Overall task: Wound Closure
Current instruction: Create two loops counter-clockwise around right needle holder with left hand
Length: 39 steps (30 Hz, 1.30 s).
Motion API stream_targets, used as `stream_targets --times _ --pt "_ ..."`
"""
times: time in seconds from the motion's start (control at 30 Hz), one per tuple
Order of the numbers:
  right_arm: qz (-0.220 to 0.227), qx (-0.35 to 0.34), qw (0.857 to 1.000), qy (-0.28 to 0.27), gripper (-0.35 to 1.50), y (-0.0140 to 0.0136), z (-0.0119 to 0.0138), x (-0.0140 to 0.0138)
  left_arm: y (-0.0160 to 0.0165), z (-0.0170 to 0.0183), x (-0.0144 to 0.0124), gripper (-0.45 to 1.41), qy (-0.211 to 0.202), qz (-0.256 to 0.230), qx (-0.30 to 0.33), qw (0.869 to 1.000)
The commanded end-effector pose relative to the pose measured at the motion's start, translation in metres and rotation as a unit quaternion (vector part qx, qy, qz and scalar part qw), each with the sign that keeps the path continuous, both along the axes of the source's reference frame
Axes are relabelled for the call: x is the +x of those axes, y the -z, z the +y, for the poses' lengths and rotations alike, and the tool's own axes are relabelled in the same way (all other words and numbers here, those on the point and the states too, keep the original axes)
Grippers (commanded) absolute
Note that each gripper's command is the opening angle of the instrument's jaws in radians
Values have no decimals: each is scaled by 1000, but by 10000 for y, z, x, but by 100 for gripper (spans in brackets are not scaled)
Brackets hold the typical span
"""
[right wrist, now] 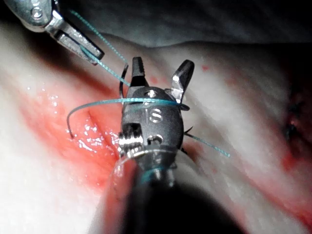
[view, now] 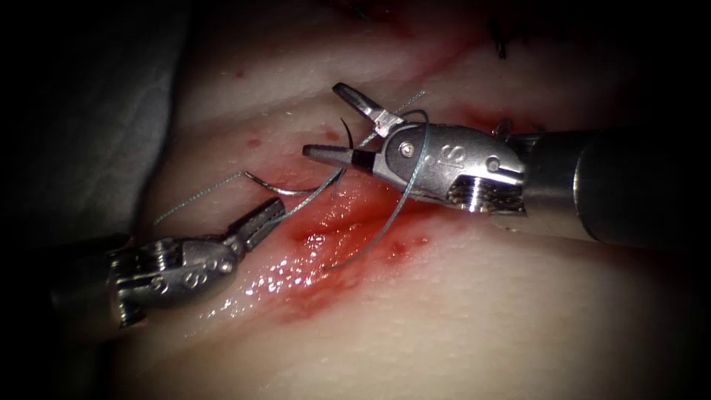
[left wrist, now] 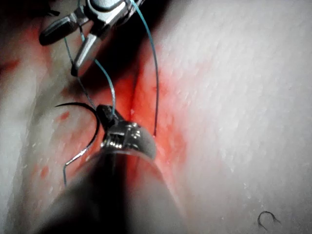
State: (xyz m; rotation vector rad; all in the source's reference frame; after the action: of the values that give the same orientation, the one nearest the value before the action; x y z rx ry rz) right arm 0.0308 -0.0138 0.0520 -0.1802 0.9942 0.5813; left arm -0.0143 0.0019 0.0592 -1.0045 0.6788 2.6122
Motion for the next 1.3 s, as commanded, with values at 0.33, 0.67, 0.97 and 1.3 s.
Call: stream_targets --times 0.33,0.67,0.97,1.3 --pt "-19 115 981 158 71 -38 -48 16 22 40 6 -45 -63 -23 -37 997" --pt "130 145 955 225 67 -30 -57 22 5 75 -6 -45 -113 -16 -27 993" --pt "264 111 941 182 67 -20 -45 27 -62 78 -14 -45 -149 0 2 989" --pt "338 69 936 61 66 -6 -22 7 -121 41 -11 -45 -147 -9 36 988"
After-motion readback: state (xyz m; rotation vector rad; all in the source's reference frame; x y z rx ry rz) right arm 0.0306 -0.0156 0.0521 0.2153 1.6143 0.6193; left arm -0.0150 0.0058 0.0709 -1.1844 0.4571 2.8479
